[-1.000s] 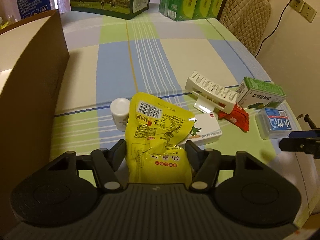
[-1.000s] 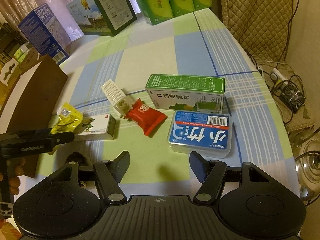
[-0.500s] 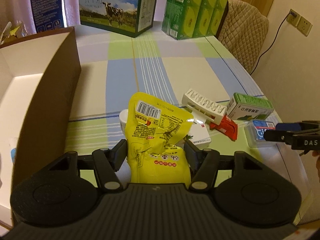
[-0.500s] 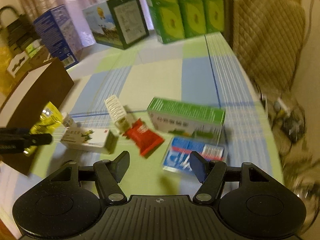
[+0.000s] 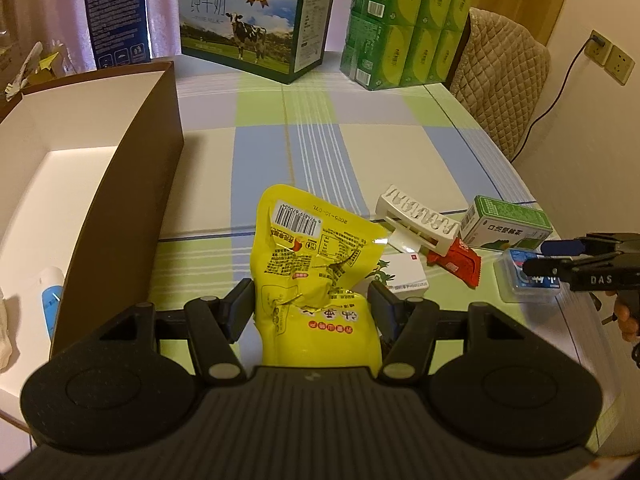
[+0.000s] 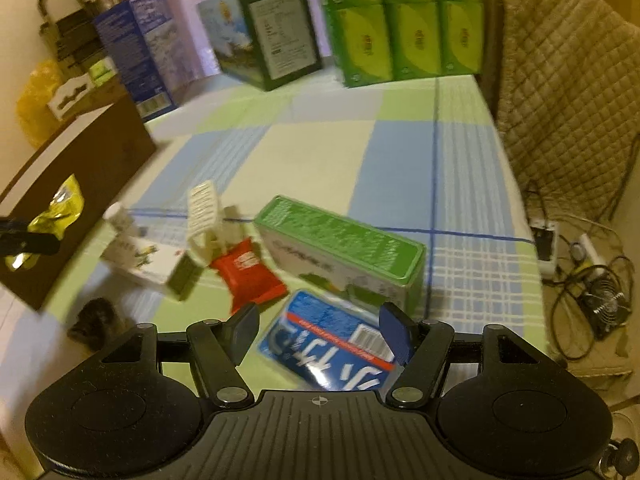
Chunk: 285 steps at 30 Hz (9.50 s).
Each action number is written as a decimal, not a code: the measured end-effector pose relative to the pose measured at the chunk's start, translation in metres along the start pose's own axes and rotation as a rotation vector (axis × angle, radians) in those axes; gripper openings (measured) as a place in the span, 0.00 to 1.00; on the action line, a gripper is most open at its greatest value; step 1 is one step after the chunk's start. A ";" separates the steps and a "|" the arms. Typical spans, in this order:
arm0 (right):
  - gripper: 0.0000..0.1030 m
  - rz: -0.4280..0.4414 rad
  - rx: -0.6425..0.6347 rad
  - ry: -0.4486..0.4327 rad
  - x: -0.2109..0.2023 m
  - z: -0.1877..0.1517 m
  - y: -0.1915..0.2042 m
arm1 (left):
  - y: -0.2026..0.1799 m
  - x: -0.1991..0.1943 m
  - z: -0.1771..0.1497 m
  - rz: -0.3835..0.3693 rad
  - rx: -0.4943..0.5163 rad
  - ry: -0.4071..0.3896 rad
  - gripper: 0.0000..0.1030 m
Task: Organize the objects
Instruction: 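Grasp the yellow snack packet with the left tool while the right tool grasps the toothpick box, then carry the yellow packet and toothpick box with both tools over the box, then release the toothpick box from the right tool while the left tool drops the yellow packet, then withdraw both tools from the box toward the remaining table items, then lower the right tool onto the dark brown scrunchie and close it, then lift the scrunchie with the right tool while the left tool grasps the white pill bottle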
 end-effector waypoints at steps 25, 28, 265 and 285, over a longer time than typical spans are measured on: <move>0.63 0.019 -0.201 0.100 0.015 -0.025 0.066 | 0.000 -0.017 -0.013 0.008 -0.020 -0.012 0.56; 0.63 -0.048 -0.192 0.129 0.025 -0.025 0.071 | 0.000 -0.021 -0.016 0.011 -0.023 -0.013 0.56; 0.30 0.099 -0.297 0.183 0.062 -0.015 0.196 | 0.030 -0.018 -0.053 0.108 -0.099 0.189 0.81; 0.19 0.006 0.038 -0.020 -0.001 0.036 0.110 | 0.016 0.019 0.026 0.015 0.011 0.077 0.64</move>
Point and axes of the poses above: each gripper's, at about its wrist camera, not at the fingertips, and x roughly the way its jaws point, y to its left, z to its top, the point moved 2 cm from there along x, roughly the way its jaws point, and after that the axes turned 4 degrees about -z, right-handed, at the moved point
